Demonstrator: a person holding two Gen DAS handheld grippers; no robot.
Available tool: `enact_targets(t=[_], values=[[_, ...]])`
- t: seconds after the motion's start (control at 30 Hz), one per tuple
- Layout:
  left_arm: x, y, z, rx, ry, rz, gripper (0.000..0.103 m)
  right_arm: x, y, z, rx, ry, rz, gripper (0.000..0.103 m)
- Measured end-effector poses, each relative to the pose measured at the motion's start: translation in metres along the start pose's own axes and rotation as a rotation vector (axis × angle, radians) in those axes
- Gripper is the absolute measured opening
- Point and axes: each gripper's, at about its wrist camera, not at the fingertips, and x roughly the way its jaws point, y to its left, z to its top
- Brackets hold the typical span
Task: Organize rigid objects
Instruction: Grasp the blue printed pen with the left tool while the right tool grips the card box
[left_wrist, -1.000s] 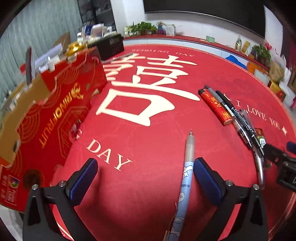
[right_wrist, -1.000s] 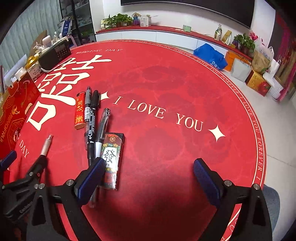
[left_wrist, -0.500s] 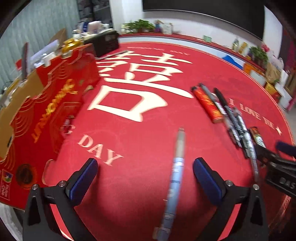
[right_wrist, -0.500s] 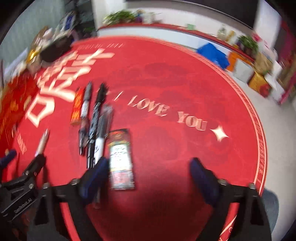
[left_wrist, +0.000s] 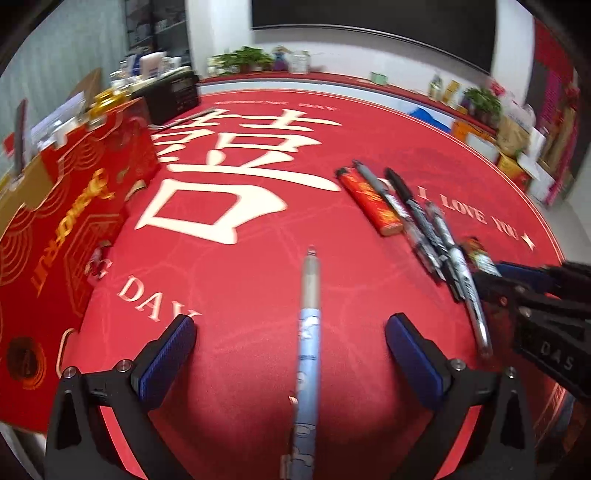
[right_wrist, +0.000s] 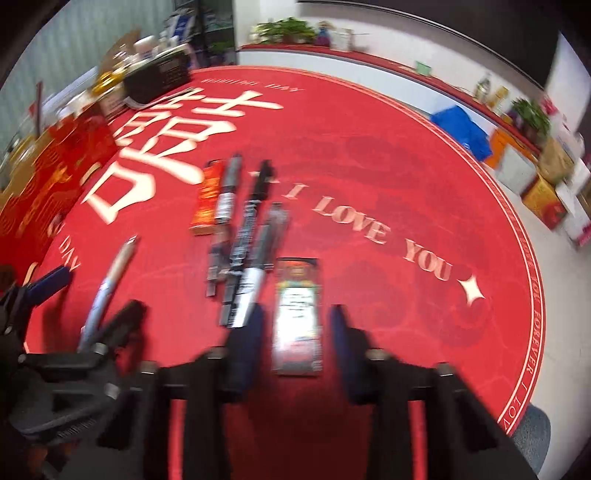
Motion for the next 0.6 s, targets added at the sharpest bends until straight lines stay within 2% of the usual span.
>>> enact_targets(t=[0.17, 0.23, 0.27, 0.3, 0.33, 0.37, 0.4, 0.5, 0.6], values=[[-0.002, -0.013, -0.001, 0.072, 0.056, -0.062, 0.102, -0.008, -0.017, -0.008, 0.116, 0.018, 0.095, 0.025], [-0.003, -0.015, -0.001, 0.082, 0.077, -0.070, 0.097, -0.018, -0.025, -0.016, 0.163, 0.002, 0.125, 0.025], [-0.005, -0.017, 0.000, 0.090, 0.089, -0.077, 0.090, -0.024, -0.027, -0.019, 0.175, -0.010, 0.131, 0.025], [-0.008, -0.019, 0.000, 0.100, 0.092, -0.086, 0.071, -0.029, -0.029, -0.021, 0.187, -0.024, 0.137, 0.025], [-0.012, -0.022, 0.001, 0.119, 0.093, -0.098, 0.057, -0.036, -0.032, -0.024, 0.203, -0.042, 0.146, 0.025], [-0.014, -0.022, 0.002, 0.126, 0.105, -0.106, 0.028, -0.042, -0.035, -0.027, 0.220, -0.058, 0.158, 0.025], [-0.015, -0.022, 0.003, 0.127, 0.122, -0.111, 0.010, -0.046, -0.036, -0.028, 0.230, -0.068, 0.168, 0.025], [-0.018, -0.014, 0.002, 0.061, 0.161, -0.150, 0.010, -0.056, -0.040, -0.034, 0.254, -0.093, 0.193, 0.025], [-0.032, -0.014, -0.001, 0.047, 0.113, -0.114, 0.010, -0.062, -0.042, -0.038, 0.267, -0.107, 0.217, 0.025]])
